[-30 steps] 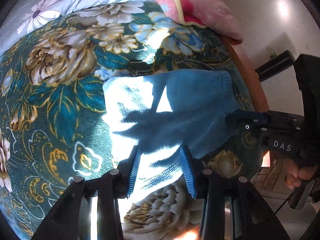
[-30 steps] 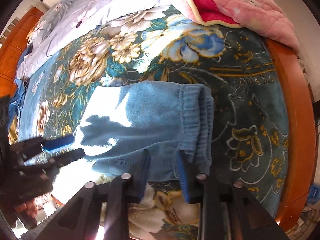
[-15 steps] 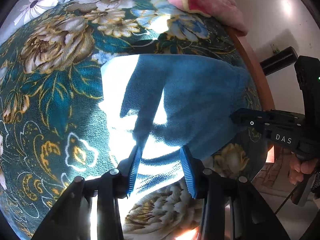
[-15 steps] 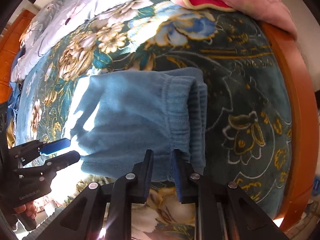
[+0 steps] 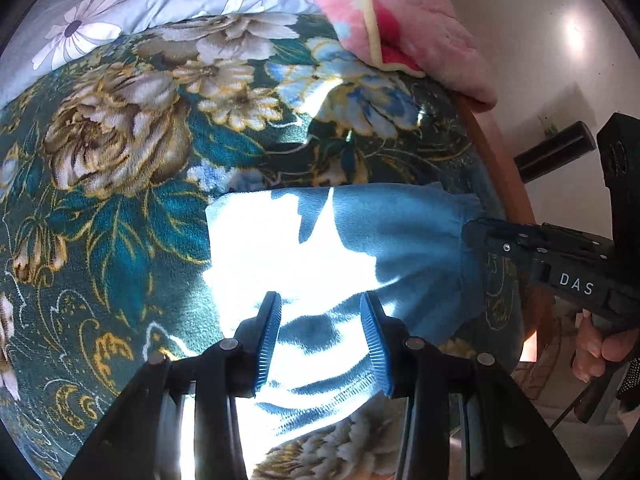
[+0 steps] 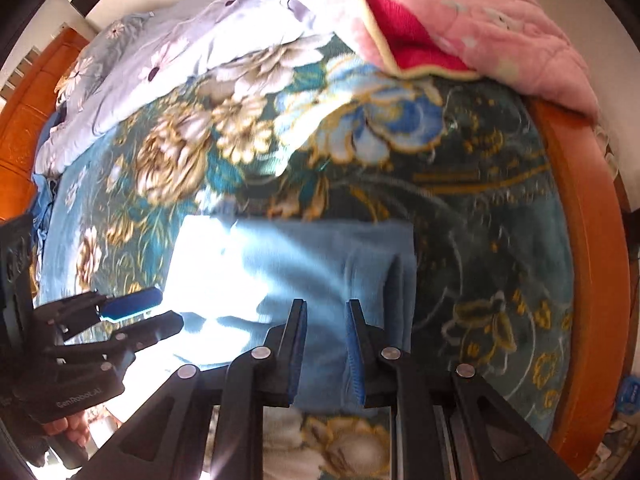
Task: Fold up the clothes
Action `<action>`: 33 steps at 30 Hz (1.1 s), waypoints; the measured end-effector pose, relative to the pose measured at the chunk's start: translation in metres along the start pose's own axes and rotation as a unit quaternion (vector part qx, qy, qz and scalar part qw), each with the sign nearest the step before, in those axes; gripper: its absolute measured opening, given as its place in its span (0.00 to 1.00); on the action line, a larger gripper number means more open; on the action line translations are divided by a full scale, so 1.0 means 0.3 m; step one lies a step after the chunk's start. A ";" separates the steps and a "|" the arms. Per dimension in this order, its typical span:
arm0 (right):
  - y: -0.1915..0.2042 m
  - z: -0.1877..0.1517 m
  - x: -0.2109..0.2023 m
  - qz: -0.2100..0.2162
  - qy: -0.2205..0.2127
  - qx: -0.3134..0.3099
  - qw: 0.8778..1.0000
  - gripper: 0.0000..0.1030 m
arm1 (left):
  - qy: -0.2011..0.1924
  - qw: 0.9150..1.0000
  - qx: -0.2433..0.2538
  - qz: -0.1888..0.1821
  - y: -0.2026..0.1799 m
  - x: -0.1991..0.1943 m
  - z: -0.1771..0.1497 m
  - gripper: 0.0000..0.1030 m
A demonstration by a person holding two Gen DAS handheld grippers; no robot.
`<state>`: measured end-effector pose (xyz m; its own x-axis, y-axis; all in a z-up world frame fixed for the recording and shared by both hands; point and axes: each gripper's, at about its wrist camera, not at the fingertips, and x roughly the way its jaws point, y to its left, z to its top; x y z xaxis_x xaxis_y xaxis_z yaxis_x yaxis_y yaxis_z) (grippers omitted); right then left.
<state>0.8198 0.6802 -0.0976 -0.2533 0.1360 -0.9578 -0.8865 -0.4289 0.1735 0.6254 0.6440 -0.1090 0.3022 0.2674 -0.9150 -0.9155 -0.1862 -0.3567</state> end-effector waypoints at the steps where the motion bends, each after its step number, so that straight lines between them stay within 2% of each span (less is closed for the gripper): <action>1: -0.008 0.011 0.014 -0.002 0.001 0.003 1.000 0.20 | 0.011 1.000 -0.012 -0.001 0.016 0.028 0.007 0.41; 4: -0.042 0.031 0.061 -0.003 0.010 0.016 1.000 0.20 | 0.024 0.999 -0.039 -0.003 0.053 0.073 0.004 0.41; 8: -0.087 0.026 0.110 0.005 0.018 0.042 0.999 0.20 | 0.026 0.999 -0.038 -0.001 0.056 0.091 -0.006 0.42; 12: -0.089 0.032 0.135 0.001 0.023 0.037 0.999 0.20 | 0.027 0.999 -0.028 0.003 0.045 0.102 -0.010 0.48; 15: -0.083 0.039 0.140 0.004 0.023 0.033 0.999 0.24 | 0.026 0.999 -0.023 0.000 0.033 0.093 -0.007 0.55; 17: -0.073 0.042 0.133 0.005 0.025 0.025 0.999 0.29 | 0.020 1.000 -0.023 -0.005 0.026 0.083 -0.008 0.61; 19: -0.054 0.038 0.121 0.007 0.022 0.015 1.000 0.42 | 0.018 1.000 -0.024 -0.004 0.018 0.079 -0.009 0.62; 22: -0.022 0.029 0.103 0.002 0.014 -0.001 1.000 0.56 | 0.017 0.999 -0.026 -0.007 0.016 0.067 -0.010 0.62; 25: -0.004 0.020 0.092 -0.003 0.011 -0.007 1.000 0.61 | 0.017 1.000 -0.023 -0.008 0.020 0.057 -0.012 0.65; 27: 0.001 0.012 0.081 0.000 0.010 -0.011 1.000 0.64 | 0.014 1.000 -0.022 -0.009 0.020 0.047 -0.015 0.79; 28: 0.003 0.008 0.073 0.001 0.007 -0.010 1.000 0.67 | 0.008 1.000 -0.022 -0.009 0.020 0.037 -0.018 0.81; 33: 0.018 -0.019 0.025 0.000 -0.007 -0.004 1.000 0.76 | -0.007 0.999 -0.029 -0.014 0.023 -0.020 -0.032 0.84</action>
<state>0.8152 0.6739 -0.1052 -0.2584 0.1488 -0.9545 -0.8838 -0.4353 0.1714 0.6197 0.6320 -0.1077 0.3229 0.2871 -0.9018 -0.8900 -0.2321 -0.3926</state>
